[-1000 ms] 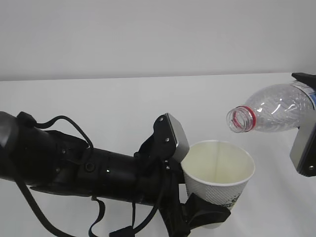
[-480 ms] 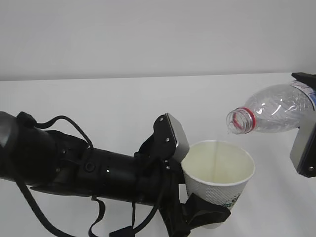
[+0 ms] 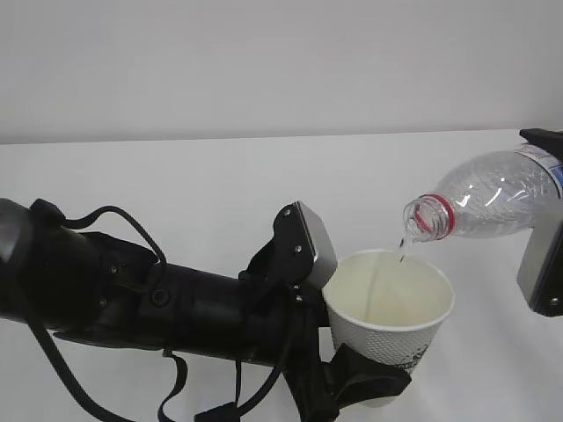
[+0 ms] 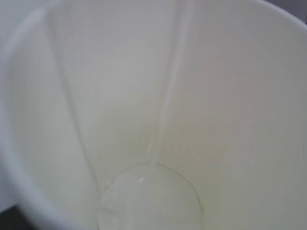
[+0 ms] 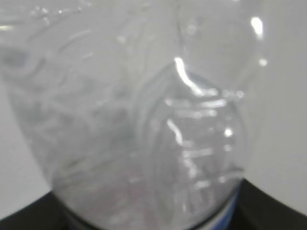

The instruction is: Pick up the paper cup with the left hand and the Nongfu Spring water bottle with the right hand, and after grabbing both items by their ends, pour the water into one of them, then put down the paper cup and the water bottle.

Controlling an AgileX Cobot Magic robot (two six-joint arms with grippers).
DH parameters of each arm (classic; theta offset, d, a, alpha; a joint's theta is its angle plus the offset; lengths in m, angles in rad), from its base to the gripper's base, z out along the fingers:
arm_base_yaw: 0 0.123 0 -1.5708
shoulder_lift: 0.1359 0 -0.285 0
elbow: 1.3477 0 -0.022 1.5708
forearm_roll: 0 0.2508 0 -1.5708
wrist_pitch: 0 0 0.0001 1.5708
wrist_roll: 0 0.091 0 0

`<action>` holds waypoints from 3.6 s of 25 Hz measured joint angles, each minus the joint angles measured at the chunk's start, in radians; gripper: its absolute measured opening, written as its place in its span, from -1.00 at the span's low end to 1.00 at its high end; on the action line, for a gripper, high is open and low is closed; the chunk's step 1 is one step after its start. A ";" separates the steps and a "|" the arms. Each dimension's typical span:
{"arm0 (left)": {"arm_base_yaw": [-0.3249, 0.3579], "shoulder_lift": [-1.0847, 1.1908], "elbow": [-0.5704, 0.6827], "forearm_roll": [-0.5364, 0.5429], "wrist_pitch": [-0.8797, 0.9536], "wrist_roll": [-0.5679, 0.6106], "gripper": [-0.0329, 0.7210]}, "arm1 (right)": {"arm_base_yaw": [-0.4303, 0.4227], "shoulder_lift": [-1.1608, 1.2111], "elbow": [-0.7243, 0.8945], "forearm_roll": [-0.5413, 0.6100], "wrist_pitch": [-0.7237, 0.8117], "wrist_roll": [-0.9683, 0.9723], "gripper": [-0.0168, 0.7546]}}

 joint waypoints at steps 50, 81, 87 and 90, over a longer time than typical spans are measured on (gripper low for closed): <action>0.000 0.000 0.000 0.000 0.000 -0.002 0.49 | 0.000 0.000 0.000 0.010 -0.008 -0.023 0.15; 0.000 0.000 0.000 0.000 0.000 -0.002 0.48 | 0.000 -0.002 0.000 0.036 -0.023 -0.029 0.15; 0.000 0.000 0.000 0.000 0.000 -0.002 0.48 | 0.000 -0.002 0.000 0.037 -0.023 -0.031 0.15; 0.000 0.000 0.000 0.000 0.000 -0.002 0.48 | 0.000 -0.002 0.000 0.037 -0.025 -0.031 0.15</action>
